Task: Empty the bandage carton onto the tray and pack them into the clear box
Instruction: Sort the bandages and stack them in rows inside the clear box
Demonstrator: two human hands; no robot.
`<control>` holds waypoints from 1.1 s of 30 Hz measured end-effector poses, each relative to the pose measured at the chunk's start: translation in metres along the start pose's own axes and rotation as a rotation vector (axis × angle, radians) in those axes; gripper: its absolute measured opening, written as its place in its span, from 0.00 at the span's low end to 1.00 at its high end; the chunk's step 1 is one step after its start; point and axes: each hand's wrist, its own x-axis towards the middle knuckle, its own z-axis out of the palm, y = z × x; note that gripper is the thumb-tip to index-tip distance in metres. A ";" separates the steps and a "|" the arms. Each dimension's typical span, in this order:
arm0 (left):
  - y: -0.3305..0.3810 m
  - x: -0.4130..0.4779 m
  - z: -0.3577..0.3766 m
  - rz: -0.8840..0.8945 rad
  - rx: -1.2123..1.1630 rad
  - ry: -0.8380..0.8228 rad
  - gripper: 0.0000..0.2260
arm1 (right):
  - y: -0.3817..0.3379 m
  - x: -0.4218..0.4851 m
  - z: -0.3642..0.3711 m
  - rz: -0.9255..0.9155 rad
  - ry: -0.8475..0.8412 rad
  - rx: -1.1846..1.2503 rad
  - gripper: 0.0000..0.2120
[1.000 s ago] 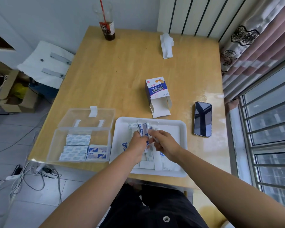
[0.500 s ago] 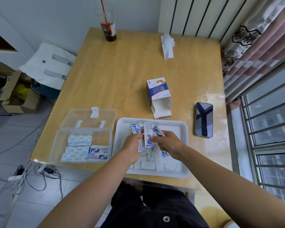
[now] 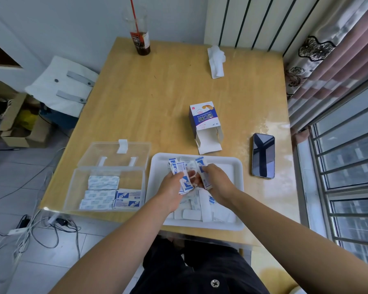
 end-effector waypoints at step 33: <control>-0.003 -0.005 0.016 0.053 0.156 0.112 0.09 | 0.020 0.009 -0.017 -0.082 0.041 -0.172 0.09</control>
